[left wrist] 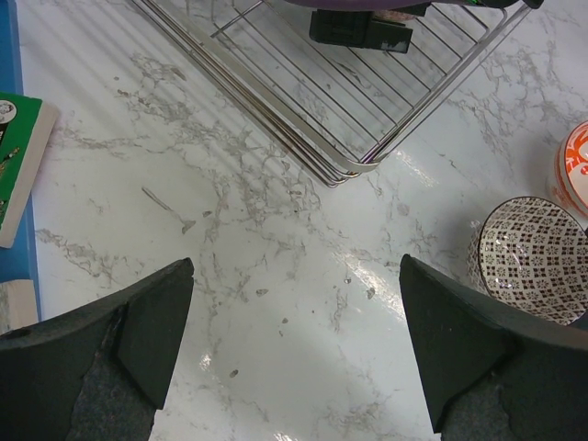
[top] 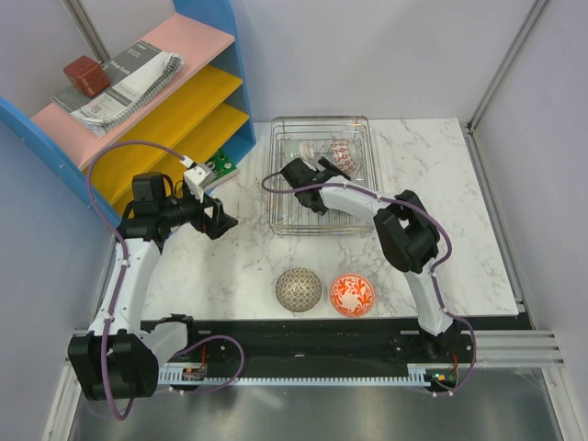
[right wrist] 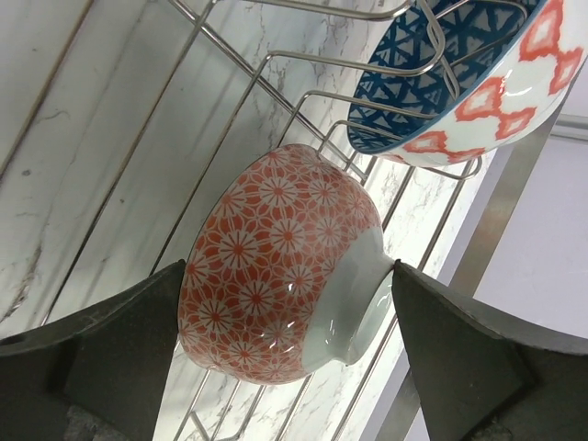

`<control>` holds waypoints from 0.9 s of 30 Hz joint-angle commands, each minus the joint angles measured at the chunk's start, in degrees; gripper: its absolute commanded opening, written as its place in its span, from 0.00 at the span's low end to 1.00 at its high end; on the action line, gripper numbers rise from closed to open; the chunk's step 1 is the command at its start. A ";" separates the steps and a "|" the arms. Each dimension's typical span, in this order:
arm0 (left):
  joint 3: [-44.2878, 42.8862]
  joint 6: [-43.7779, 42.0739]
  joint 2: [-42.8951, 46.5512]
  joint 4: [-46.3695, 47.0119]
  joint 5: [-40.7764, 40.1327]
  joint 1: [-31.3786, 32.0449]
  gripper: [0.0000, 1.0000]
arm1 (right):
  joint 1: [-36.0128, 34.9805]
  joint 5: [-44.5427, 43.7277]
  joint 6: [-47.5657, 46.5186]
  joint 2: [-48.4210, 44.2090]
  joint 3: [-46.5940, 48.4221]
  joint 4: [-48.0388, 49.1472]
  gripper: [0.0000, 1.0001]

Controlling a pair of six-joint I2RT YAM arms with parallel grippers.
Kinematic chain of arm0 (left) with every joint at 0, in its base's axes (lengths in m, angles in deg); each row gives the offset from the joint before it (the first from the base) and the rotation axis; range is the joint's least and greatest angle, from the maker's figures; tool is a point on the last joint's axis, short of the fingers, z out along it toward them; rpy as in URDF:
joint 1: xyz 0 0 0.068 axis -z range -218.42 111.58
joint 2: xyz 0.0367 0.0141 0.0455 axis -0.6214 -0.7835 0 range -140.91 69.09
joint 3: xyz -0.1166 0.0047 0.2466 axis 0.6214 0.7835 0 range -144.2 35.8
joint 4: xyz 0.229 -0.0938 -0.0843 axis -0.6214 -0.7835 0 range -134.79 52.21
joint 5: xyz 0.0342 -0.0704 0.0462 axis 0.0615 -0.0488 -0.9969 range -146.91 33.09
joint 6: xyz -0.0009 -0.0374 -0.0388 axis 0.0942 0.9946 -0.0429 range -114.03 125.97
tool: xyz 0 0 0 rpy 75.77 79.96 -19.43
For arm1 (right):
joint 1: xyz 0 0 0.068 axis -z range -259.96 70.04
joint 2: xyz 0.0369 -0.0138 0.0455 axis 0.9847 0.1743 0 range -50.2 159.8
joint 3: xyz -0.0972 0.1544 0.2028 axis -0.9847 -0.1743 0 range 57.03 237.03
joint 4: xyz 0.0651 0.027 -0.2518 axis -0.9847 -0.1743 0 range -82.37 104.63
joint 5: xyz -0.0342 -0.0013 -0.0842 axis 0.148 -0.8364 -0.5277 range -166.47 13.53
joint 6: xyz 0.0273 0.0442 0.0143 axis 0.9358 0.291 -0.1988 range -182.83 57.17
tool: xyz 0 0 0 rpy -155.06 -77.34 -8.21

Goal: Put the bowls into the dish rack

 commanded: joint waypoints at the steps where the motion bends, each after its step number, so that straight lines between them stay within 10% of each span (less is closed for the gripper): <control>1: -1.20 -0.27 0.31 -0.49 2.34 -0.34 1.00 | -1.04 3.35 0.70 -4.31 2.62 -1.62 0.98; 20: -4.11 -13.43 0.48 -14.90 8.14 0.98 1.00 | -1.66 5.11 1.22 -5.88 4.37 -3.03 0.98; 27: -2.88 -16.44 -0.31 -17.10 1.22 11.07 1.00 | -1.57 1.95 -1.32 -9.94 3.59 -0.92 0.98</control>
